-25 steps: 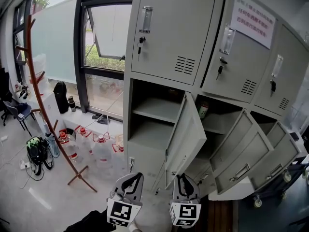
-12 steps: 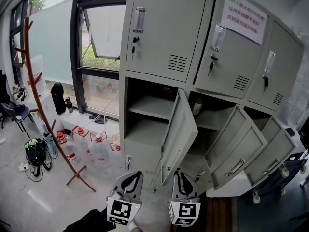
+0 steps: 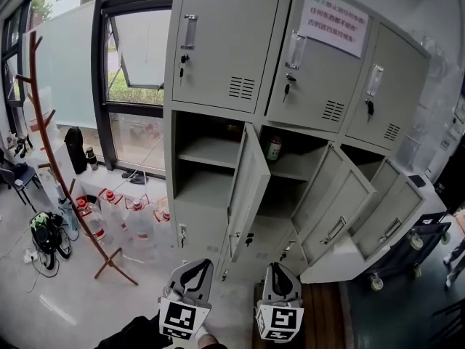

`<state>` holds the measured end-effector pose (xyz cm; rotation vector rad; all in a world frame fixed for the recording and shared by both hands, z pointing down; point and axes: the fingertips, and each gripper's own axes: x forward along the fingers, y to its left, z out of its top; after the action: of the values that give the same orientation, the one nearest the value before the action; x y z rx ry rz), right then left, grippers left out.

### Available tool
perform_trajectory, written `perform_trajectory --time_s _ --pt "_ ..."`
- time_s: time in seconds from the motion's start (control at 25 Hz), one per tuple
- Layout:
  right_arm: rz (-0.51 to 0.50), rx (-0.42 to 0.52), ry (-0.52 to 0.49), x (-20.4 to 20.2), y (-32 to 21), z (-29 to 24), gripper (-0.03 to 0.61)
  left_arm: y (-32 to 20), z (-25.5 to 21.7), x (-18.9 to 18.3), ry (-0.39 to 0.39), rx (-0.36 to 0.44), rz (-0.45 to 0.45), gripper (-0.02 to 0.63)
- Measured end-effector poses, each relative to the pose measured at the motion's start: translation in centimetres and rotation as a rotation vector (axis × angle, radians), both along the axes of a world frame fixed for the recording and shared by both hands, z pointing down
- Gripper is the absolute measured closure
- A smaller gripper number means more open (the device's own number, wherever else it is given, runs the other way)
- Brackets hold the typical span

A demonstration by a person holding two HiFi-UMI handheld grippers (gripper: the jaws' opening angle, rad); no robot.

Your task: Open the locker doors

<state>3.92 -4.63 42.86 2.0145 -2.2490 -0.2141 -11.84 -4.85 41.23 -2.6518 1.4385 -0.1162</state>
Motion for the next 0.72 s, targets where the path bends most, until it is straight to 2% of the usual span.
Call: perform_trajectory --time_s 0.4,0.72 --pt "0.118 0.003 -0.001 4.1 6.2 0.7 0.563 3.6 0.5 2.6 -0.014 -0.002 0.084 0.591" --pt "0.144 -0.020 -0.006 6.6 8.9 1.7 0.563 5.2 0.7 5.2 -0.013 -0.007 0.114 0.591"
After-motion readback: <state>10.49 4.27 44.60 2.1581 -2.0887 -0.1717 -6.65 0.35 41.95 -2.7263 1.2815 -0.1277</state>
